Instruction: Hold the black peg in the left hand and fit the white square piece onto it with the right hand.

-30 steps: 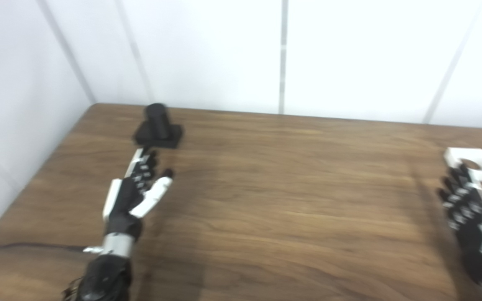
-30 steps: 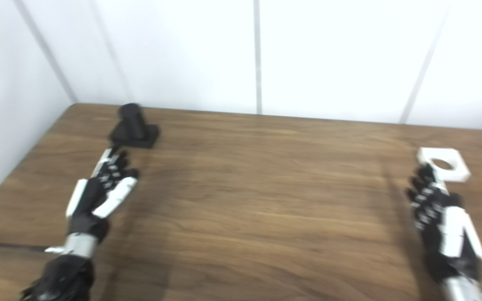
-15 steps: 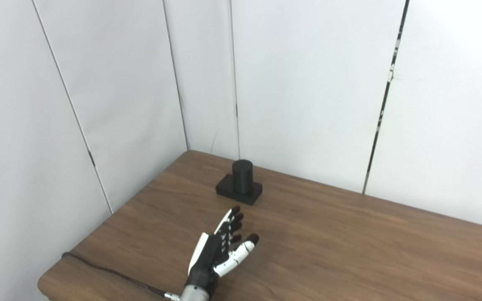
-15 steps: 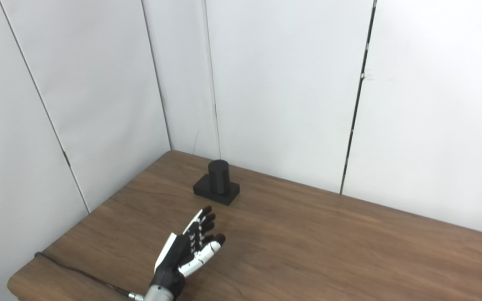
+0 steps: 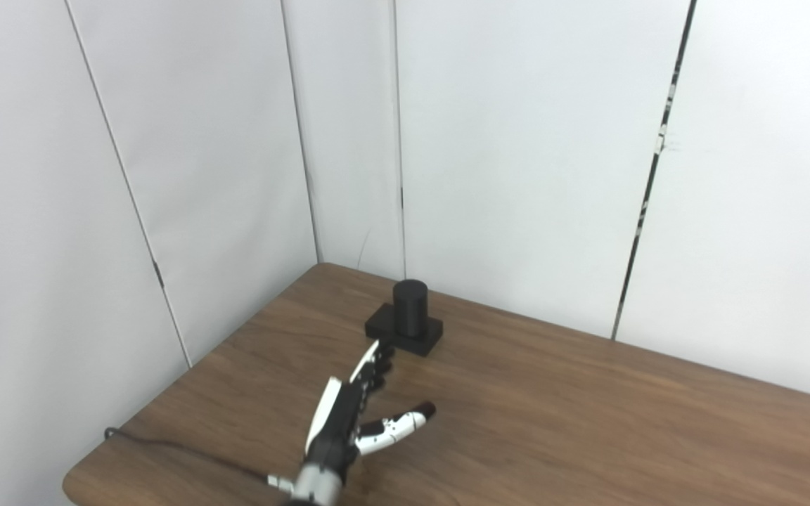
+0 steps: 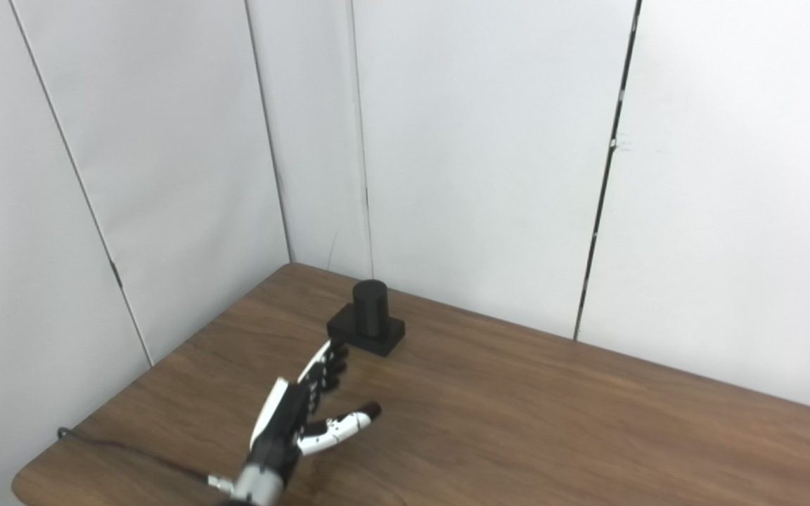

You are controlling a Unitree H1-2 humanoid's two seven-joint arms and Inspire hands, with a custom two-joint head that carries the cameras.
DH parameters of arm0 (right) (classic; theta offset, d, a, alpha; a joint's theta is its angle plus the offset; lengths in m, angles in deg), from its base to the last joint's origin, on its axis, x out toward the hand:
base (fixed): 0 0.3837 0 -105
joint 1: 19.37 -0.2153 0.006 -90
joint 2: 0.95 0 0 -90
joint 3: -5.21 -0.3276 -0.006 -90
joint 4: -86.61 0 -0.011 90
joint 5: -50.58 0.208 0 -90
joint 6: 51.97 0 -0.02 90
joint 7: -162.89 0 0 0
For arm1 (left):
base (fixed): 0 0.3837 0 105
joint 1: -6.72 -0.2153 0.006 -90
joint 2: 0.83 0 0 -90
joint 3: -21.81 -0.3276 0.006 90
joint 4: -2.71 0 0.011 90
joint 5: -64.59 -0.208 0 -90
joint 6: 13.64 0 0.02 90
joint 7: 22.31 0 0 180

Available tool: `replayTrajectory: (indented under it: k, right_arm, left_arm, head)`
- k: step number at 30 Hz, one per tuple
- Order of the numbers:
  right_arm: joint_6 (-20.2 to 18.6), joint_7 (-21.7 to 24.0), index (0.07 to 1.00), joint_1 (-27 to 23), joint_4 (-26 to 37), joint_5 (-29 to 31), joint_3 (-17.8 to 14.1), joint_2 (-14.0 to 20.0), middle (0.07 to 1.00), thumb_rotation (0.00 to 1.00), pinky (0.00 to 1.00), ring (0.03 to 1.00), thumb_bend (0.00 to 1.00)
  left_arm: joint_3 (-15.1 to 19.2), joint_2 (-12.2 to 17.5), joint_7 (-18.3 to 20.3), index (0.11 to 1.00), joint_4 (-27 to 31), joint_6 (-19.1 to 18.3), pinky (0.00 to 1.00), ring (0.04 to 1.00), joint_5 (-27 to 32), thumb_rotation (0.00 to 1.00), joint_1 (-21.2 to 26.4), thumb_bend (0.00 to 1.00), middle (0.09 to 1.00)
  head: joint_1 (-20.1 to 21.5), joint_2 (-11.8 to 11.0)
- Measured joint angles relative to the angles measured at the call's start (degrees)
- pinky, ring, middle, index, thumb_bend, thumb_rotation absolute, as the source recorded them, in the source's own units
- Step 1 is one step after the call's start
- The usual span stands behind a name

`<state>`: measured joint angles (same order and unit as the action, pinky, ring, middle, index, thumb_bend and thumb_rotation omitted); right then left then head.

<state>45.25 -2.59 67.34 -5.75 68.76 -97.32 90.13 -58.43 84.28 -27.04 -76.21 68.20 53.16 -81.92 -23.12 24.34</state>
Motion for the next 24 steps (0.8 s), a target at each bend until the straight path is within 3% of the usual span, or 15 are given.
replayTrajectory:
  k: [4,7,10,15,19,24]
  right_arm:
    - [-0.1,-0.1,1.0,0.3,0.3,-0.4,0.0,0.0,1.0,1.0,1.0,1.0,0.68]
    - [-0.5,-0.1,1.0,0.8,0.9,-0.5,-0.1,0.1,0.999,1.0,1.0,1.0,0.68]
    - [-0.7,-0.1,1.0,1.2,1.6,-0.5,0.0,0.1,0.992,1.0,1.0,1.0,0.67]
    - [-2.0,-0.6,1.0,2.1,3.0,-0.7,0.3,-0.2,0.978,1.0,1.0,1.0,0.68]
    - [-3.1,-0.9,0.999,2.8,4.0,-0.8,0.4,-0.6,0.971,1.0,1.0,1.0,0.68]
    - [-4.3,-1.2,0.997,3.6,5.5,-1.6,1.0,-1.0,0.965,1.0,1.0,1.0,0.67]
  left_arm:
    - [-0.5,6.8,2.2,0.99,4.5,-11.7,0.92,0.975,-8.4,0.08,3.7,0.97,0.994]
    - [-0.6,10.0,6.7,0.993,7.1,-17.8,0.9,0.983,-11.7,0.06,6.9,1.0,1.0]
    - [0.6,10.4,12.6,0.995,6.9,-18.7,0.89,0.993,-15.4,0.05,9.8,1.0,1.0]
    - [3.5,9.9,21.8,0.971,3.0,-19.0,0.85,0.957,-24.8,0.1,14.8,1.0,0.976]
    - [6.0,8.3,25.8,0.956,-2.2,-19.0,0.84,0.947,-33.5,0.12,18.4,1.0,0.965]
    - [7.0,7.4,30.9,0.972,-7.6,-19.0,0.86,0.969,-37.4,0.09,21.0,1.0,0.989]
  head:
    - [1.0,0.8]
    - [1.2,1.1]
    - [1.8,1.9]
    - [2.6,2.9]
    - [3.0,3.3]
    - [3.8,4.1]
